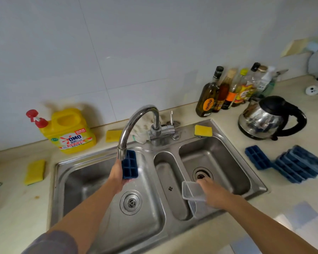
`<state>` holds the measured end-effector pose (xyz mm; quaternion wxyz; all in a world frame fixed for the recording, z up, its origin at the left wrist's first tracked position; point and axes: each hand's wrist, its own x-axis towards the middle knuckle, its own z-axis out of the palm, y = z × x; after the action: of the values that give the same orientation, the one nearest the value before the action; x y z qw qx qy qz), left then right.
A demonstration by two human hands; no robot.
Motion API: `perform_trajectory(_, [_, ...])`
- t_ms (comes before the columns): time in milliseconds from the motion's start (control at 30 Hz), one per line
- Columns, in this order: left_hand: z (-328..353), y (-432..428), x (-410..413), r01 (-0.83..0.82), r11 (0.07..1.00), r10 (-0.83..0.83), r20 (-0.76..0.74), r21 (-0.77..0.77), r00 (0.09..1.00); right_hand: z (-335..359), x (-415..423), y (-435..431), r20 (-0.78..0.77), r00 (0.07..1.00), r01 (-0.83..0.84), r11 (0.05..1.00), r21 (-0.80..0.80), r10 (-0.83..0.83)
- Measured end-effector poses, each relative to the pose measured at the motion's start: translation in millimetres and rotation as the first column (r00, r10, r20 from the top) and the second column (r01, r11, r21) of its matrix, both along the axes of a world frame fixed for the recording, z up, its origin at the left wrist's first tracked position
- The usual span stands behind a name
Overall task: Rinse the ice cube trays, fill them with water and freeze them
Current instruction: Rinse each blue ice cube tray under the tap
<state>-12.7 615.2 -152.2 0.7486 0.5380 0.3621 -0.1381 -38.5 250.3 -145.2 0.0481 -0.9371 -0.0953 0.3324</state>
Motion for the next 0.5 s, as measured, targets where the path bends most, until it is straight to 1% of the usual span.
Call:
perform_trajectory(133, [4.2,-12.7,-8.4,-0.034,0.999,0.035,0.035,-0.026,0.999,-4.7,-20.5,-18.4,0.075,0.990,-0.117,0.993,-0.005,0.117])
perform_trajectory(200, [7.6,-16.9,-12.0,-0.069,0.997,0.071,0.042,-0.035,0.997,-7.8,-28.2,-24.9,0.101,0.972,-0.207,0.977,-0.054,0.212])
perform_trajectory(267, [9.5,-20.3,-15.5,-0.098,0.995,0.100,0.046,-0.033,0.994,-10.0,-32.0,-29.2,0.111,0.956,-0.259,0.960,-0.110,0.271])
perform_trajectory(400, [8.2,-23.3,-24.4,-0.145,0.989,0.146,0.031,-0.041,0.989,-14.5,-33.3,-33.2,0.069,0.953,-0.280,0.943,-0.182,0.296])
perform_trajectory(500, [7.4,-22.3,-29.4,-0.162,0.985,0.163,0.009,-0.059,0.987,-15.3,-31.6,-35.0,0.051,0.956,-0.274,0.940,-0.203,0.290])
